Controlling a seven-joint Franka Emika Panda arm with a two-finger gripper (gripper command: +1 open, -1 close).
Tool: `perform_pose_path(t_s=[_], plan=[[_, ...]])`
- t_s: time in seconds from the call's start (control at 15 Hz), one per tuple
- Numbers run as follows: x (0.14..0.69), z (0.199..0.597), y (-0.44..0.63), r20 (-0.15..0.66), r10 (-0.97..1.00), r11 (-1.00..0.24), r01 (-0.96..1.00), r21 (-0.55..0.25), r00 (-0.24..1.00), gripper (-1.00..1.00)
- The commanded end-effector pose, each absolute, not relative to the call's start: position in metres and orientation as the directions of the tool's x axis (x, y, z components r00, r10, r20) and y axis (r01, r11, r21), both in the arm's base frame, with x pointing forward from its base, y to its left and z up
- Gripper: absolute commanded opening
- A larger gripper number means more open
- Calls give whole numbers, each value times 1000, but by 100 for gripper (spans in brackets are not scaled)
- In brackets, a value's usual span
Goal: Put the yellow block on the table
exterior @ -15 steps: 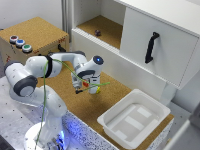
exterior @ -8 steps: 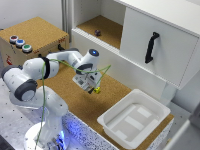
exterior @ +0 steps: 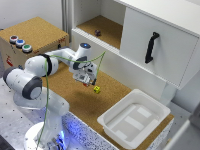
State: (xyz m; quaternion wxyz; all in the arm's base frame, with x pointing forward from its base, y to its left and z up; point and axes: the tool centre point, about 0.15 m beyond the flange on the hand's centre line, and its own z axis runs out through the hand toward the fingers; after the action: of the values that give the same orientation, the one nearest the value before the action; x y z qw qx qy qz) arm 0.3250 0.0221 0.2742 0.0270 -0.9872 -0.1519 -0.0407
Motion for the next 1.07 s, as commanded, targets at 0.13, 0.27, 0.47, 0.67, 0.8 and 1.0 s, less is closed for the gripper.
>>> perform_pose_path(t_s=[0.13, 0.27, 0.47, 0.67, 0.8, 1.0], plan=[[373, 257, 14, 61, 242, -969, 245, -39, 968, -100], [379, 253, 15, 69, 240, -969, 243, -38, 968, -100], [387, 247, 17, 67, 231, -972, 234, -34, 971, -100], [389, 244, 17, 57, 227, -972, 230, -39, 972, -100], [384, 252, 16, 67, 216, -974, 220, -49, 974, -100], [366, 271, 24, 90, 226, -970, 233, -69, 970, -100]])
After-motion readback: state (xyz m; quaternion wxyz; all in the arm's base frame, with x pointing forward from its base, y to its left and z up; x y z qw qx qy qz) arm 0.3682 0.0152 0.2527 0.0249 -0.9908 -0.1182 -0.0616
